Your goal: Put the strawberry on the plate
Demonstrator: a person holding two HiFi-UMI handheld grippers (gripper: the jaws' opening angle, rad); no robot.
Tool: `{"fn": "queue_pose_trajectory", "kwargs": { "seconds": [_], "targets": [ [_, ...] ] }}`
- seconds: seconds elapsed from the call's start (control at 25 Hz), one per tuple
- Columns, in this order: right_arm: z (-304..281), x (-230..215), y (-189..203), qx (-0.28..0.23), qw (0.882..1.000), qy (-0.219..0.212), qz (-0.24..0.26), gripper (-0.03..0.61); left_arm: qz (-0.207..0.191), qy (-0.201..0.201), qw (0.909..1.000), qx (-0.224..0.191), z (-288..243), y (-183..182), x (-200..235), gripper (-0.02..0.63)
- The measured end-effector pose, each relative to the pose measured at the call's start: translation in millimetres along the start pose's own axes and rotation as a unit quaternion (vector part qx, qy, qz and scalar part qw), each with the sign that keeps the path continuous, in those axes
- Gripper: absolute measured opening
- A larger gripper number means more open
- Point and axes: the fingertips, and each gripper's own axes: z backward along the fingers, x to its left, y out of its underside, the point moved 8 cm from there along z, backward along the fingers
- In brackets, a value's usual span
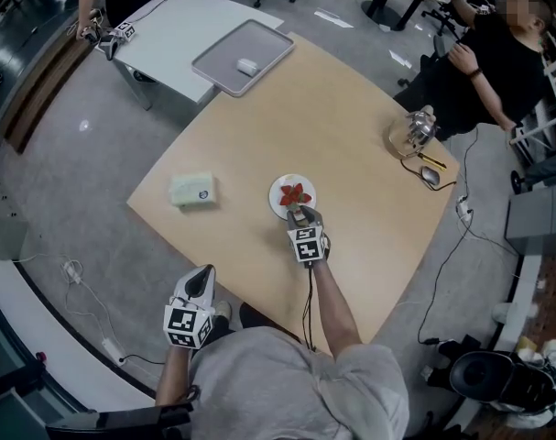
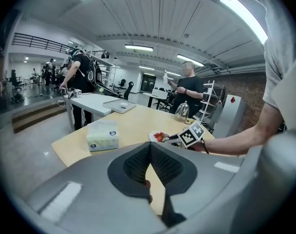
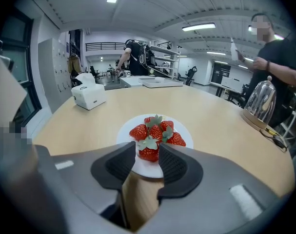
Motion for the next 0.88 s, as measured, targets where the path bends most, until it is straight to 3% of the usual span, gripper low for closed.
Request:
{"fn": "queue_pose_trajectory", "kwargs": {
  "seconds": [0.64, 0.88],
  "targets": [
    [59, 21, -4, -0.062, 0.997, 0.038, -0.024, 0.16, -0.031, 0.044, 0.9984, -0.015, 26, 2, 0, 0.02],
    [97, 26, 2, -0.079, 0.993, 0.072, -0.057, 0.122, -0.049, 0.069, 0.9962, -0.023, 37, -1, -2, 0.02]
  ]
}}
